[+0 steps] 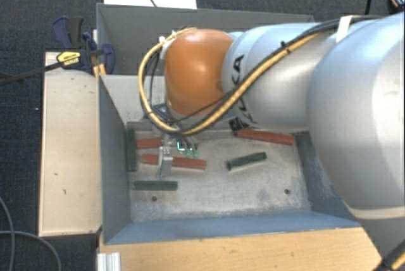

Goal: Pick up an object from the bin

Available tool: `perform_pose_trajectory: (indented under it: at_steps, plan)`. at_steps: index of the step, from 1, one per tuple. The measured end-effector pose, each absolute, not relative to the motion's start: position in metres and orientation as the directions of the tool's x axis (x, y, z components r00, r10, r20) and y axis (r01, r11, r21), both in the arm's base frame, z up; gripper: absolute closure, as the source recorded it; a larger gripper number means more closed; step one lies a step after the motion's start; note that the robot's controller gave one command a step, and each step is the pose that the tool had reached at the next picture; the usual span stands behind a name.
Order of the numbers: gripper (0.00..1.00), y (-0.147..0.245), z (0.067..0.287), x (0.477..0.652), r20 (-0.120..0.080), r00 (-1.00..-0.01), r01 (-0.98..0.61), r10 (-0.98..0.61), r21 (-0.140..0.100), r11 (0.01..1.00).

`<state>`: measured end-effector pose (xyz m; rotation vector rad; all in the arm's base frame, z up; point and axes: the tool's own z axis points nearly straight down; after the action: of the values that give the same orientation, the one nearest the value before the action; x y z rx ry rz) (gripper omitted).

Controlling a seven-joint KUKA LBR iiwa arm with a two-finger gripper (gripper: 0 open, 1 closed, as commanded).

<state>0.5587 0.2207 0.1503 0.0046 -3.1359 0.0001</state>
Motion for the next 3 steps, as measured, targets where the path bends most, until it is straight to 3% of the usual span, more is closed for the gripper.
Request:
perform_pose_trajectory:
  at_steps: [1,2,3]
  plan:
    - [0.0,0.175,0.067,0.553,0.005,-0.999,-0.036,-0.036,-0.001,0.999]
    - [1.0,0.178,0.074,0.556,-0.004,-0.999,-0.033,-0.033,0.003,0.999]
    - [1.0,0.241,0.073,0.512,-0.008,-0.943,-0.333,-0.333,0.002,0.943]
